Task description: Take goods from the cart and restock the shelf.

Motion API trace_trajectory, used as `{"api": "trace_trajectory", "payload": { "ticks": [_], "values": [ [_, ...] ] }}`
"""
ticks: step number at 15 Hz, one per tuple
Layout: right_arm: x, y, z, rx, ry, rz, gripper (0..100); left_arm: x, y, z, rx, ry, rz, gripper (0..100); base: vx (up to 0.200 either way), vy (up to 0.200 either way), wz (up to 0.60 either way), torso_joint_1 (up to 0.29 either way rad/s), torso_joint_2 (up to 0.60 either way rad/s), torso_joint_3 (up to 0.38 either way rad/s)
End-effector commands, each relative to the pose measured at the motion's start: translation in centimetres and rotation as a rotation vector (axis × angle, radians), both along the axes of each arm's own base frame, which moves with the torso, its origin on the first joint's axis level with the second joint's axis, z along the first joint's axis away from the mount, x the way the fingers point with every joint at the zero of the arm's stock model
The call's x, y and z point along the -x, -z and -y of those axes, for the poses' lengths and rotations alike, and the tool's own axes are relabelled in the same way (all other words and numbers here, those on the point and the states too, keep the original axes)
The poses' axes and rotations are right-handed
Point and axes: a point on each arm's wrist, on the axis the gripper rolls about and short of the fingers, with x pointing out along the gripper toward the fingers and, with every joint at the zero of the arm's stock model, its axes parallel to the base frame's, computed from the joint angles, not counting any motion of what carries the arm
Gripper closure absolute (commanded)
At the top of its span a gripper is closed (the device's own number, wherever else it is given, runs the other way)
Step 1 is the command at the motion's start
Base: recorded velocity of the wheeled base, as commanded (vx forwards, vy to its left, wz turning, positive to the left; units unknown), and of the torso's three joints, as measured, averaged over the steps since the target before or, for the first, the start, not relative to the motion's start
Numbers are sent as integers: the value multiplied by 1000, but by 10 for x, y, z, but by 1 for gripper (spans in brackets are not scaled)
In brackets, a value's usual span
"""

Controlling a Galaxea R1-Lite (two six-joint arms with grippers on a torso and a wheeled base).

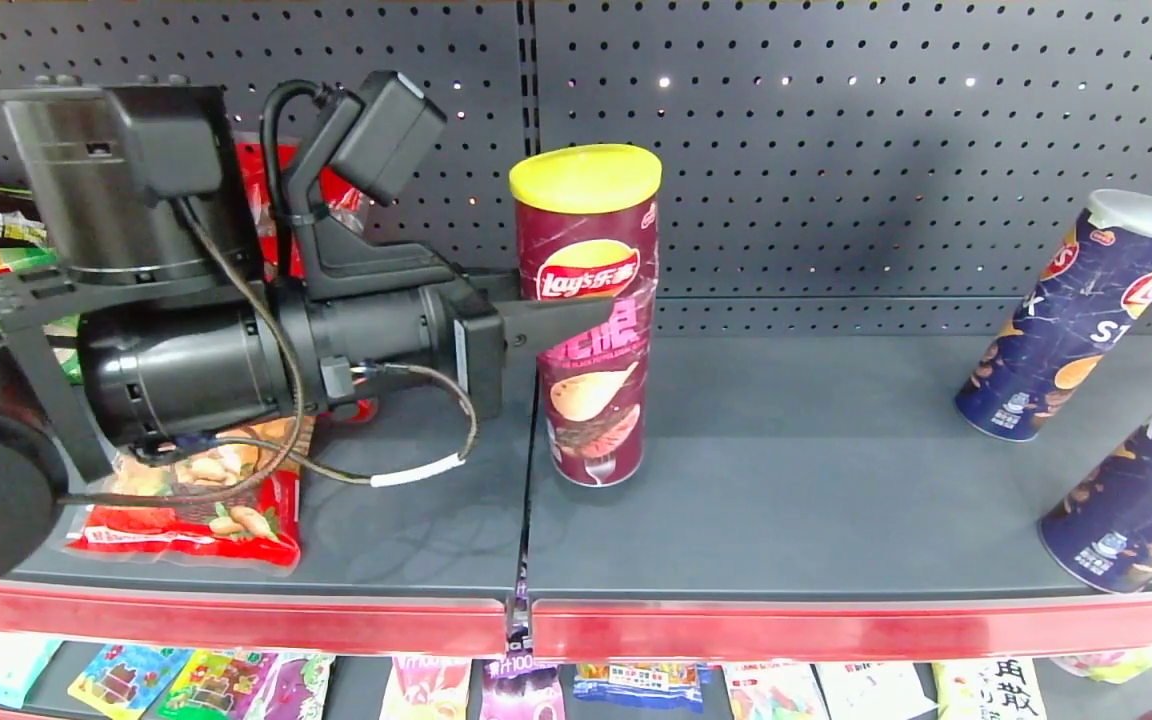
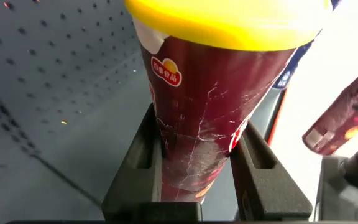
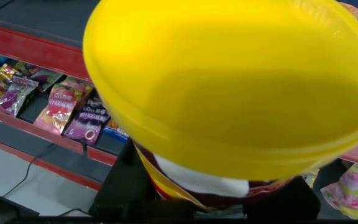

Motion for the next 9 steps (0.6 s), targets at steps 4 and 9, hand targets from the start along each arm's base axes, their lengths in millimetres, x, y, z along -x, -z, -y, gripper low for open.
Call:
{"api": "trace_trajectory", "payload": {
  "ticks": [4,9],
  "values": [
    [0,0,0,-1,0,0,100,15,27,18,5,40,-24,100,0,0,0,0,0,0],
    [-1,4,0,-1,0,-14,100,24,42,18,-5,62,-22,100,0,0,0,0,0,0]
  ]
}}
